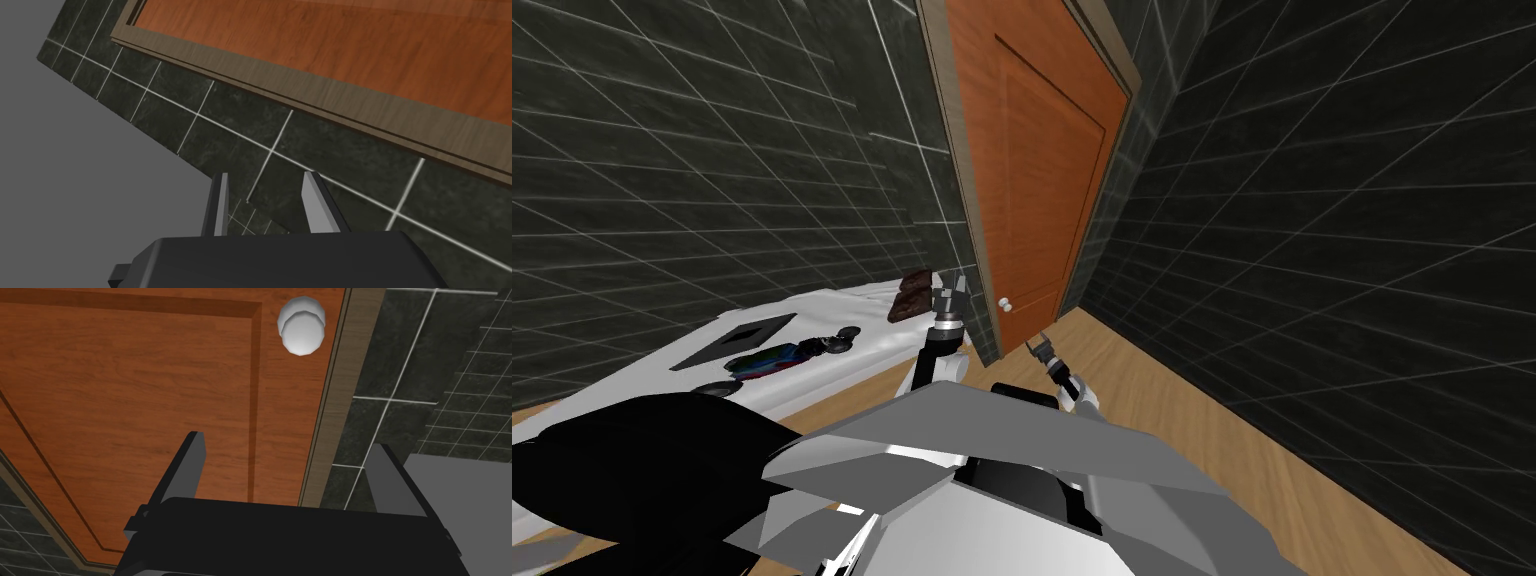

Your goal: Pull the door open

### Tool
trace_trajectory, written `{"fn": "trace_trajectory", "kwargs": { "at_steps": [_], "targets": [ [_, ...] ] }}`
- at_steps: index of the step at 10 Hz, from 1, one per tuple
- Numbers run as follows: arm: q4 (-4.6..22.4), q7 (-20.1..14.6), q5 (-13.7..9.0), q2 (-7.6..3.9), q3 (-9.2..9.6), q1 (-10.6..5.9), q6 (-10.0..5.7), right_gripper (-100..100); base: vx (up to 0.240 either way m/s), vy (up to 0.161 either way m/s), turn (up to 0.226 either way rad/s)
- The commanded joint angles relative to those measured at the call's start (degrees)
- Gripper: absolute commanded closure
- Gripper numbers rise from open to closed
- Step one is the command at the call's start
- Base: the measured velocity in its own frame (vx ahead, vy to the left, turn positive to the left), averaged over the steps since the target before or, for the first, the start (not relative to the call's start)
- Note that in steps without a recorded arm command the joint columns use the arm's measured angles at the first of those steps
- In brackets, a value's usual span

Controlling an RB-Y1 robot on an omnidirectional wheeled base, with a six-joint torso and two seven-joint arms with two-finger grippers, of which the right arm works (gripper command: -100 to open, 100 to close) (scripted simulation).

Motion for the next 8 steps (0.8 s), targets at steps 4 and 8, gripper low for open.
{"fn": "trace_trajectory", "kwargs": {
  "at_steps": [4, 8],
  "targets": [
    [0.28, -0.01, -0.75, -2.76, -5.01, 0.24, 0.29, -100, -0.148, -0.018, 0.218],
    [0.39, 0.08, -1.29, -4.40, -9.24, 0.50, 0.56, -100, -0.037, 0.072, 0.223]
  ]
}}
